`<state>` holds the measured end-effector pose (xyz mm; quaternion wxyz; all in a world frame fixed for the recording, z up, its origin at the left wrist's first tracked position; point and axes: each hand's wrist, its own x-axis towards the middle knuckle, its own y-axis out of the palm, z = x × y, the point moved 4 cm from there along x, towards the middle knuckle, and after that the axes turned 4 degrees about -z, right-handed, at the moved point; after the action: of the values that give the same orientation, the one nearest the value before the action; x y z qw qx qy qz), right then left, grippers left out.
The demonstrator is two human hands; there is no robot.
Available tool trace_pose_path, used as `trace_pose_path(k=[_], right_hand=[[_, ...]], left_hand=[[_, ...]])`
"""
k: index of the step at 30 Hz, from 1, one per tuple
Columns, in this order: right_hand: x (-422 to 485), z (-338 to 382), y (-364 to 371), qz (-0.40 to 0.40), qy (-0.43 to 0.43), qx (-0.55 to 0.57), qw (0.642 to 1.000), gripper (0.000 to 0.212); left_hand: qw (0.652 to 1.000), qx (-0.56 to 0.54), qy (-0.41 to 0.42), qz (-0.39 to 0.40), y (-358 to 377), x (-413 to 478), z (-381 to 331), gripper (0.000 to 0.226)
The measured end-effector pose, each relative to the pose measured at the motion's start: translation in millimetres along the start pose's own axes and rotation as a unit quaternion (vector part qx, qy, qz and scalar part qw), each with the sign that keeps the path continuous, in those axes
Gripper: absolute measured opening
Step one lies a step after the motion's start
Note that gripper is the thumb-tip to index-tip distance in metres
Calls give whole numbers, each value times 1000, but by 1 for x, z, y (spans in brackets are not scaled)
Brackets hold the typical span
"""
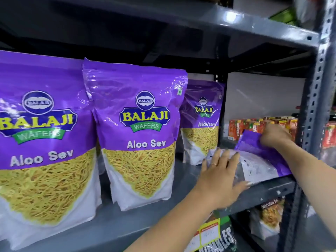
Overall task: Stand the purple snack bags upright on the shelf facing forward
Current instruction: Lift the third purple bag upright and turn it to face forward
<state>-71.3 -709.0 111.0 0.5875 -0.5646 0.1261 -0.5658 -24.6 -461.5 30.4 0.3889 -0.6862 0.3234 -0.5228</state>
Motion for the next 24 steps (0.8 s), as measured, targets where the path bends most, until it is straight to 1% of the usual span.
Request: trace_pose_path(k=[3, 7, 8, 10, 11, 12, 14, 15, 18, 19, 20, 21, 22, 23, 24], right_hand=[[5, 9, -29, -56, -21, 54, 997, 18], [4, 35, -79, -147, -83, 99, 981, 20], [1, 42, -92, -175, -99, 111, 973, 20], [-3, 57, -116, -213, -135, 149, 956, 20], [-5, 65, -125, -219, -157, 176, 947, 21], [-7, 73, -134, -222, -180, 203, 936, 23], [-13, 88, -148, -224, -221, 241, 918, 26], [-17, 93, -153, -226, -235, 252, 911, 26], [-25, 106, -167, -229, -270, 285, 891, 24], [-26, 108, -169, -224, -284, 300, 883, 22], [-25, 110, -168, -213, -295, 312, 878, 21], [-23, 111, -167, -201, -302, 319, 876, 21], [-22, 112, -165, -188, -304, 327, 875, 21], [-21, 112, -162, -176, -300, 342, 873, 20], [-21, 113, -161, -160, -295, 362, 870, 19]], left_hand=[[1000, 9, -9, -21, -3, -12, -2, 74], [998, 36, -33, -48, -10, -34, -12, 75], [996, 27, -37, -76, -13, -39, -12, 75], [987, -15, -56, -151, -24, -44, -8, 65], [980, -42, -77, -179, -29, -41, -1, 62], [972, -82, -109, -190, -34, -37, 7, 64], [947, -195, -190, -173, -38, -23, 25, 72], [930, -248, -212, -169, -39, -15, 32, 77], [892, -354, -232, -156, -36, 1, 39, 91], [877, -383, -245, -156, -34, 3, 41, 93], [861, -409, -258, -158, -32, 4, 43, 90], [847, -433, -262, -163, -31, 4, 45, 82], [840, -446, -259, -168, -32, 3, 45, 74], [839, -449, -255, -173, -35, 3, 46, 72], [841, -448, -247, -175, -37, 4, 47, 78]])
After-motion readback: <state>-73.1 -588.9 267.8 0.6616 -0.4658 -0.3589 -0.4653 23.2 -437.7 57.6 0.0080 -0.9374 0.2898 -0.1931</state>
